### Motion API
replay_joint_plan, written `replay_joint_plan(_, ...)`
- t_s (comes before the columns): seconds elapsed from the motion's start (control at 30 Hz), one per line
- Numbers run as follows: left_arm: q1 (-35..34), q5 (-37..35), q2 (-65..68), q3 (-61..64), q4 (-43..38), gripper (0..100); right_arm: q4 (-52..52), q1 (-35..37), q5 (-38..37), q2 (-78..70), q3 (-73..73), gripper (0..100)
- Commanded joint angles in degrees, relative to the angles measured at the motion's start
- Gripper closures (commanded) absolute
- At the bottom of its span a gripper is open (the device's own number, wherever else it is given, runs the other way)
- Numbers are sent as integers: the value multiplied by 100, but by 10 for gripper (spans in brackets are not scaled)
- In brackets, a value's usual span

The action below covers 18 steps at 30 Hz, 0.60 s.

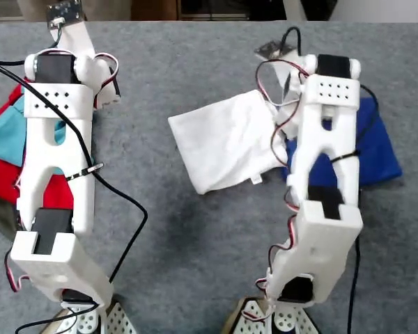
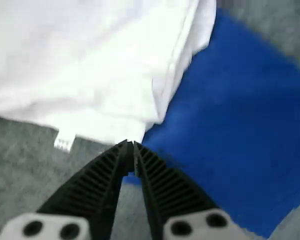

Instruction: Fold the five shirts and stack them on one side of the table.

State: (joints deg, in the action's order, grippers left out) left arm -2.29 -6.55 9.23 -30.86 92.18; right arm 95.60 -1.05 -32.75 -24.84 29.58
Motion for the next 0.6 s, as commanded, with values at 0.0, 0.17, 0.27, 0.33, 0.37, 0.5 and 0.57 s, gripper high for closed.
replay_joint_plan(0.0,-26,-18,-277,9,-70,982,-782,567,9,84,215,993)
replay_joint_plan(0.17,-26,-35,-277,9,-79,982,-1503,787,0,-822,444,993)
replay_joint_plan(0.27,-26,-44,-268,9,-79,982,-1459,734,0,-1323,673,993)
replay_joint_plan(0.33,-18,-44,-268,9,-79,982,-1231,629,0,-1587,796,993)
replay_joint_plan(0.37,-18,-44,-268,9,-79,982,-1073,602,0,-1684,875,993)
replay_joint_plan(0.5,-18,-44,-268,9,-79,982,-114,453,-176,-1842,1297,993)
replay_joint_plan(0.57,-18,-44,-268,9,-79,982,440,453,-396,-1842,1525,993)
